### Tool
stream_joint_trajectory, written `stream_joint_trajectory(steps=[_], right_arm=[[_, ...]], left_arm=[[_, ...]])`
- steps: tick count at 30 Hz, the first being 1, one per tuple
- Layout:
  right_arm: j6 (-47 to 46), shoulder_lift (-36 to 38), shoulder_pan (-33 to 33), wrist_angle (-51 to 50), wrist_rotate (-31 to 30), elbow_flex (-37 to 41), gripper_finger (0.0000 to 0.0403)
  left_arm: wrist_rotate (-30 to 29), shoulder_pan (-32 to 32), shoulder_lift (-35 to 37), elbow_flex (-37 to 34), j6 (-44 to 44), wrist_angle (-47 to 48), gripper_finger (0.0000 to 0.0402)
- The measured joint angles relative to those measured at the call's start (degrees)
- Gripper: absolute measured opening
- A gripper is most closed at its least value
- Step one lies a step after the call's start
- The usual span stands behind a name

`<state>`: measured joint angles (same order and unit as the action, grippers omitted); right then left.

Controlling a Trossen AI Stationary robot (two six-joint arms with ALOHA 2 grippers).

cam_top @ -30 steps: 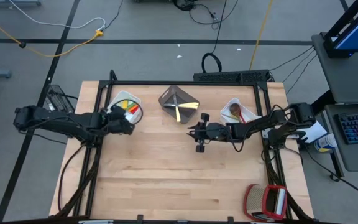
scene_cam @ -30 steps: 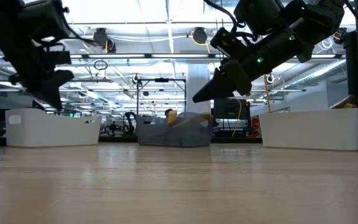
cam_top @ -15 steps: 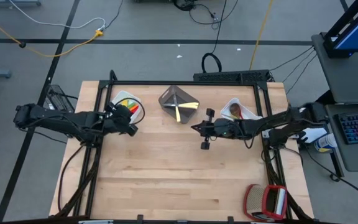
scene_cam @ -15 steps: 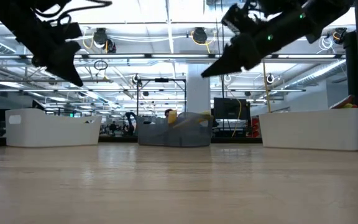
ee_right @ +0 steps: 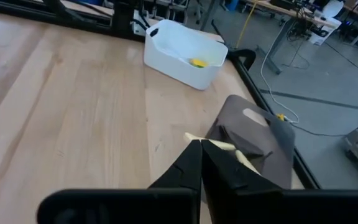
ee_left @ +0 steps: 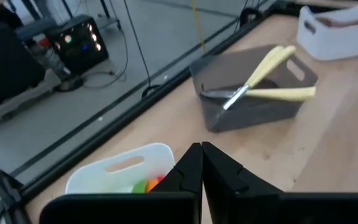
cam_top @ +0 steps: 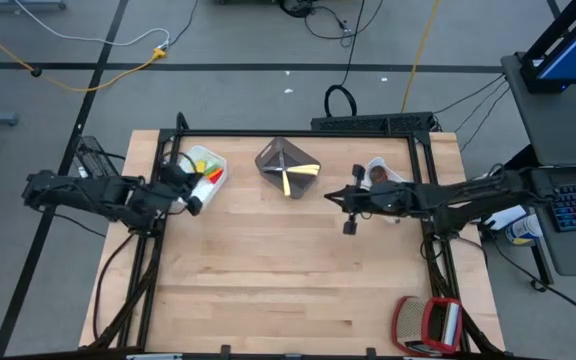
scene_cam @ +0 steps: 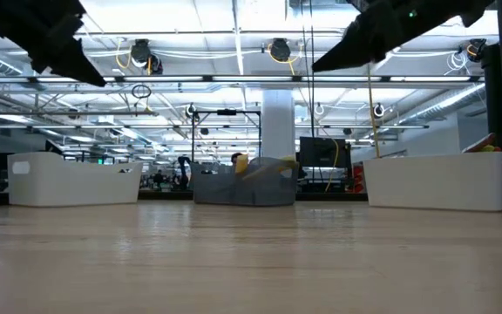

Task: Pick & Place Kitchen Items
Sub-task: Return to Home Position

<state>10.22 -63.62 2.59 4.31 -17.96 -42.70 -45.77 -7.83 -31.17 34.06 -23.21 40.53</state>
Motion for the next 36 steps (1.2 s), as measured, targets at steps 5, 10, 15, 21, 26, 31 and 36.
stream_joint_trajectory(steps=[5, 10, 15, 21, 26, 31, 36], right_arm=[[0.7, 5.5, 0.0, 0.4, 0.3, 2.4, 0.0001], [0.6, 12.9, 0.0, 0.6, 0.2, 7.0, 0.0001], [0.3, 21.7, 0.0, 1.5, 0.2, 11.9, 0.0001], [-0.8, 31.2, 0.0, 1.4, 0.2, 17.5, 0.0000], [-2.0, 37.6, 0.0, 1.3, 0.2, 21.5, 0.0000], [-2.1, 43.3, 0.0, 1.3, 0.3, 24.6, 0.0000], [-0.6, 48.3, 0.0, 1.2, 1.4, 27.3, 0.0000]], left_arm=[[-0.9, -1.4, 6.3, -1.4, 3.2, 0.0, 0.0004], [-1.9, -2.6, 10.3, -2.7, 3.7, 0.4, 0.0008], [-3.9, -2.8, 13.7, -3.9, 3.7, 1.1, 0.0007], [-3.8, -2.8, 16.7, -8.2, 7.2, -4.2, 0.0003], [-3.5, -2.9, 17.5, -12.1, 11.2, -11.9, 0.0010], [-1.8, -2.9, 17.4, -15.5, 17.0, -19.5, 0.0002], [-0.6, -2.9, 17.4, -18.5, 22.3, -28.2, 0.0011]])
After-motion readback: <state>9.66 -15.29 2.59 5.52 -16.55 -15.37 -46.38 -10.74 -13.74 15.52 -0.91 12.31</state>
